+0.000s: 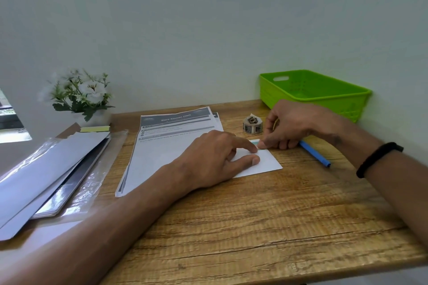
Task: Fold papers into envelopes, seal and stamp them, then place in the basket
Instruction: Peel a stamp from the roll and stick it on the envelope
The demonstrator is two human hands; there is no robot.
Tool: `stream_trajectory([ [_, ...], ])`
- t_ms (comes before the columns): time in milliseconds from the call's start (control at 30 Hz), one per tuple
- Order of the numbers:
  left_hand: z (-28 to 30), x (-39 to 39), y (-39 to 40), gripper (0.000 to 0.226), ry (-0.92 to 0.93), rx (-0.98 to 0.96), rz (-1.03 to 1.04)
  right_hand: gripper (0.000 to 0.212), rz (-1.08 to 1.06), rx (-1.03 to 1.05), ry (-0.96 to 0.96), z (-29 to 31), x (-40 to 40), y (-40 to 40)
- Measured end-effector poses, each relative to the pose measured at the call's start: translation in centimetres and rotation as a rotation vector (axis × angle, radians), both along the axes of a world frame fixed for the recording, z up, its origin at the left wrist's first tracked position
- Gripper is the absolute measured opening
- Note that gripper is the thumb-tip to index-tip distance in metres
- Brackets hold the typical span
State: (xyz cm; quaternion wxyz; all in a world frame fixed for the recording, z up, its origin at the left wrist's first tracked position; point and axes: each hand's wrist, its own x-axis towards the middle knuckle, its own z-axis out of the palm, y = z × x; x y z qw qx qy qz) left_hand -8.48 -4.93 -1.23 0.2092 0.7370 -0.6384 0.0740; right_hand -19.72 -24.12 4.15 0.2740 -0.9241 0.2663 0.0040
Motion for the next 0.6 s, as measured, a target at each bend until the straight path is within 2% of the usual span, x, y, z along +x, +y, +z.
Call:
stream_trajectory([
  [167,0.0,0.1,0.0,0.036,0.016,-0.005,-0.006,0.026,0.001,0.027,0.002,0.0,0.0,0.0],
  [400,-0.1,0.1,0.1,0.034,0.056,-0.018,-0.003,0.028,-0.041,-0.092,-0.082,-1.2,0.7,0.4],
  [600,0.0,-0.2,0.2,0.035,0.057,-0.014,0.022,0.024,0.026,0.057,0.008,-0.1,-0.1,0.4],
])
